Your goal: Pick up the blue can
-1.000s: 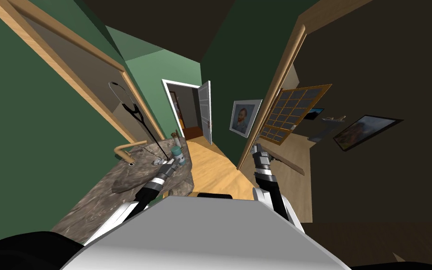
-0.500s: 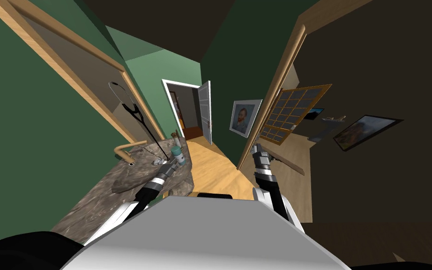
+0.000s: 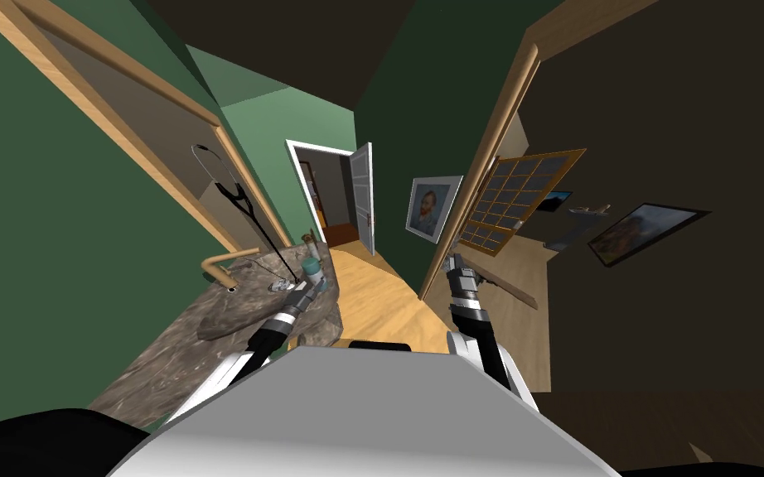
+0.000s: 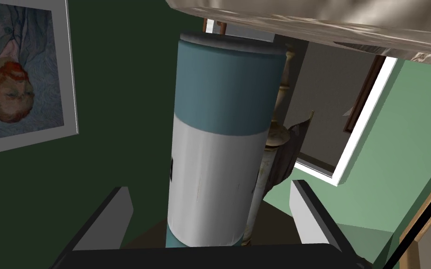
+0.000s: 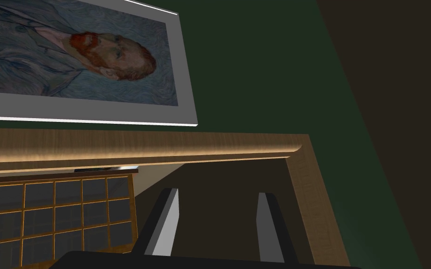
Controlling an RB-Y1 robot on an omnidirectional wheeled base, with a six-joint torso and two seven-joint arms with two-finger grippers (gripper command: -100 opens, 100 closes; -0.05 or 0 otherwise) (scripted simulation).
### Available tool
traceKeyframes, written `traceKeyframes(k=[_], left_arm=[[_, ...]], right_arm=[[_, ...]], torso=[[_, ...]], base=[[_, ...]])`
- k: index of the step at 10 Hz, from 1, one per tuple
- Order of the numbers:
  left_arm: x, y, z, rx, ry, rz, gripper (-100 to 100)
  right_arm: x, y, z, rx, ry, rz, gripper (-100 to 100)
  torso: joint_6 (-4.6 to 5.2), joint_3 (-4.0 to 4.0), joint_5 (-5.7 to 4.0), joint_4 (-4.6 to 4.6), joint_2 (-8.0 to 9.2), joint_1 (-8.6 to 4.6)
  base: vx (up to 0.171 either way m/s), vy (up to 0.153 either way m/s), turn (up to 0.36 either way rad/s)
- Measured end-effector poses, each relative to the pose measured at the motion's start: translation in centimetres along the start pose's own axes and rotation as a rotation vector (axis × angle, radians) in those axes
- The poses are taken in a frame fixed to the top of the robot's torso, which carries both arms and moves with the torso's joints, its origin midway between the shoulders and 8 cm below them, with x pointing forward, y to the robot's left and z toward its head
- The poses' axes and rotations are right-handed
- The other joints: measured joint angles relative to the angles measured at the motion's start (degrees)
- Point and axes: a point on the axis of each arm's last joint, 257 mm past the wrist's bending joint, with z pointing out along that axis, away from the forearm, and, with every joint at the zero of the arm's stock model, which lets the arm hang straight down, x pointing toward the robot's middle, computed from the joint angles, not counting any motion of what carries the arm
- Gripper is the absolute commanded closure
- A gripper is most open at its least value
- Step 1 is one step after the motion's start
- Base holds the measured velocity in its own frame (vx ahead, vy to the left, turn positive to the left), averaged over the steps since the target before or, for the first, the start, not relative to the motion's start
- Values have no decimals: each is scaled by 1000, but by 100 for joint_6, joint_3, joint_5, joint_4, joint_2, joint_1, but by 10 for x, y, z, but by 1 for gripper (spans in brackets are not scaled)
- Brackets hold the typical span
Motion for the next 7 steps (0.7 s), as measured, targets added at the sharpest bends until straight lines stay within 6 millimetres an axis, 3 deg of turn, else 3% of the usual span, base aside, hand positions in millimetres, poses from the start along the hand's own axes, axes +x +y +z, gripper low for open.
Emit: traceKeyframes(k=[1, 2, 3, 5, 7], left_arm=[[0, 0, 0, 1, 0, 0, 0], [0, 0, 0, 0, 0, 0, -100], [5, 16, -11, -24, 12, -4, -100], [7, 28, -18, -29, 12, -5, -100], [9, 57, -35, -68, 23, -11, -100]], right_arm=[[0, 0, 0, 0, 0, 0, 0], [0, 0, 0, 0, 0, 0, 0], [0, 0, 0, 0, 0, 0, 0], [0, 0, 0, 0, 0, 0, 0], [0, 0, 0, 0, 0, 0, 0]], torso=[[0, 0, 0, 0, 0, 2], [0, -1, 0, 0, -1, 3], [2, -9, -3, -3, -17, -18], [-1, -12, -4, -5, -19, -16], [-1, -15, -7, -6, -26, -25]], base=[[0, 0, 0], [61, -74, -208], [82, -87, -78], [49, -68, -67], [53, -58, -56]])
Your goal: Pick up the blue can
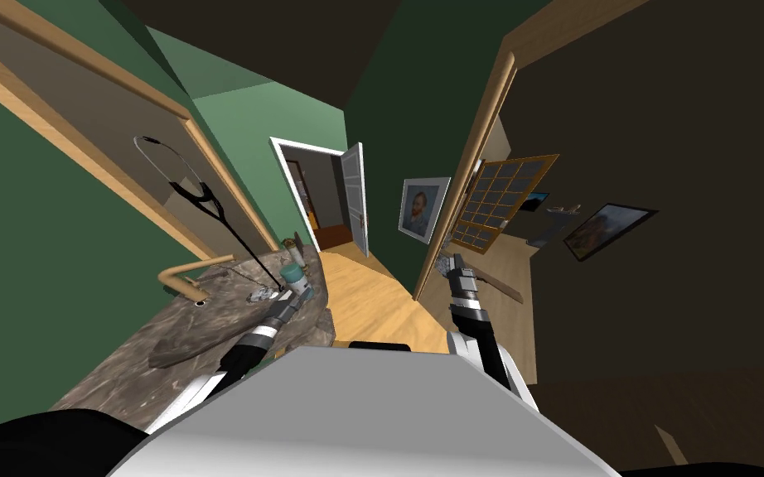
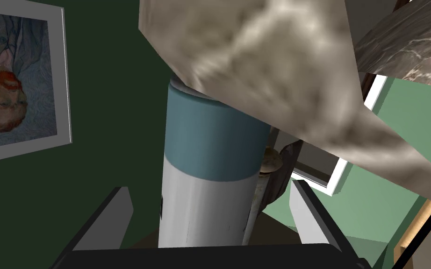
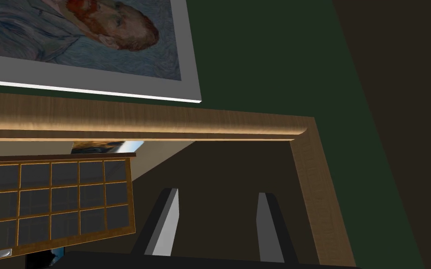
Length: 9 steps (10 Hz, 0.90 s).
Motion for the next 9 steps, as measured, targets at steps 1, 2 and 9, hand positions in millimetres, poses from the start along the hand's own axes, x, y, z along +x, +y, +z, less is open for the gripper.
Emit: traceKeyframes(k=[1, 2, 9], left_arm=[[2, 5, -4, 1, -1, 0, -100], [2, 4, -5, 12, -6, 0, -100], [-2, 78, -68, -65, 1, -12, -100]], right_arm=[[0, 0, 0, 0, 0, 0, 0], [0, 0, 0, 0, 0, 0, 0], [0, 0, 0, 0, 0, 0, 0]], torso=[[0, 5, 3, 2, 9, 13], [0, 11, 6, 4, 19, 25], [2, 3, 0, 2, 5, 1]], base=[[3, -1, 10], [45, -57, -224], [64, -65, -84]])
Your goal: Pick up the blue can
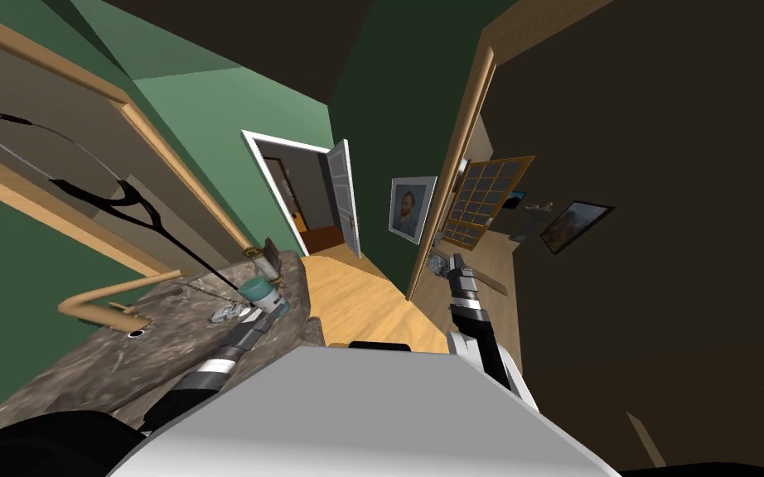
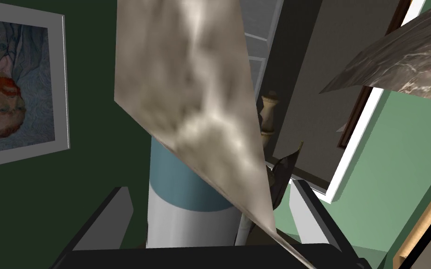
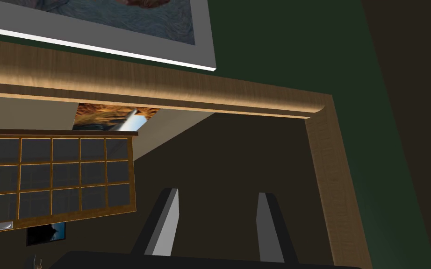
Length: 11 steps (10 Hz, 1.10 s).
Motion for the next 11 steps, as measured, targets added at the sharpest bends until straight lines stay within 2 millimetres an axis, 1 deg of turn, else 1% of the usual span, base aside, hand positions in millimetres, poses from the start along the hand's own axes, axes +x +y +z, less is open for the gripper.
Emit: traceKeyframes(k=[1, 2, 3, 4, 5, 6, 7, 8, 9, 10, 11], left_arm=[[-2, 12, -7, -13, -4, -2, -100], [-1, 12, -10, -6, -9, -3, -100], [-3, 25, -23, -28, -9, -3, -100], [-6, 37, -30, -44, -11, -3, -100], [-6, 42, -37, -44, -13, -4, -100], [-7, 40, -40, -31, -19, -4, -100], [-8, 51, -56, -56, -18, -5, -100], [-12, 61, -65, -66, -23, -4, -100], [-16, 61, -69, -58, -30, -3, -100], [-20, 75, -84, -81, -31, -5, -100], [-24, 83, -96, -95, -36, -4, -100]], right_arm=[[0, 0, 0, 0, 0, 0, 0], [0, 0, 0, 0, 0, 0, 0], [0, 0, 0, 0, 0, 0, 0], [0, 0, 0, 0, 0, 0, 0], [0, 0, 0, 0, 0, 0, 0], [0, 0, 0, 0, 0, 0, 0], [0, 0, 0, 0, 0, 0, 0], [0, 0, 0, 0, 0, 0, 0], [0, 0, 0, 0, 0, 0, 0], [0, 0, 0, 0, 0, 0, 0], [0, 0, 0, 0, 0, 0, 0]], torso=[[-1, -3, 1, -1, -4, 3], [-2, 2, 3, 0, 4, 14], [1, 1, 1, 0, 2, 0], [-1, -2, 0, -1, -3, 2], [-3, 1, 3, 0, 3, 12], [-2, 7, 5, 2, 13, 22], [0, 3, 2, 1, 6, 7], [-2, -2, 1, -1, -2, 7], [-3, 1, 3, 0, 4, 14], [0, -3, 1, -1, -5, 4], [-2, -5, 0, -2, -7, 2]], base=[[38, -27, 7], [59, -79, -184], [75, -72, -106], [47, -31, 19], [15, -6, 25], [57, -61, -196], [78, -60, -101], [45, -27, 16], [85, -69, -148], [88, -70, -104], [39, -34, -5]])
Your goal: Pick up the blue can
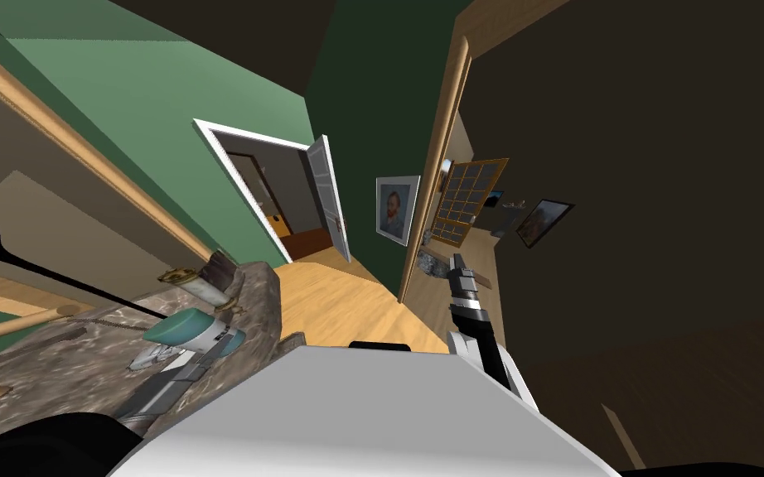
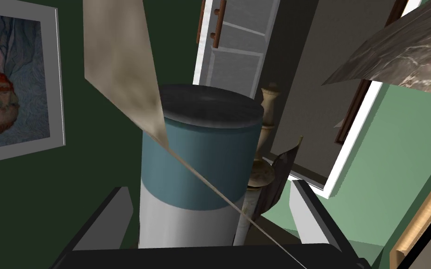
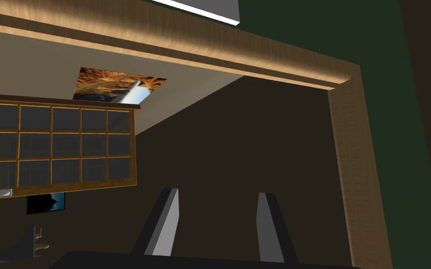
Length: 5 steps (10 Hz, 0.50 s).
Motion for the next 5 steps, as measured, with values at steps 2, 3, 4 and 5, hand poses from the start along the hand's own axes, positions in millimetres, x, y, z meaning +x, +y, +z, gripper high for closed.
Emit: traceKeyframes(k=[2, 3, 4, 5], left_arm=[[-9, 14, -18, -14, -11, 3, -100], [-16, 21, -31, -27, -17, 6, -100], [-20, 21, -36, -18, -25, 7, -100], [-26, 33, -52, -40, -30, 10, -100]], right_arm=[[0, 0, 0, 0, 0, 0, 0], [0, 0, 0, 0, 0, 0, 0], [0, 0, 0, 0, 0, 0, 0], [0, 0, 0, 0, 0, 0, 0]], torso=[[3, 2, 0, 1, 2, -1], [-1, 1, -1, 0, 2, 0], [-1, 8, 2, 3, 15, 11], [2, 5, 1, 2, 8, 3]], base=[[86, -70, -141], [31, -24, 16], [72, -61, -149], [86, -67, -101]])
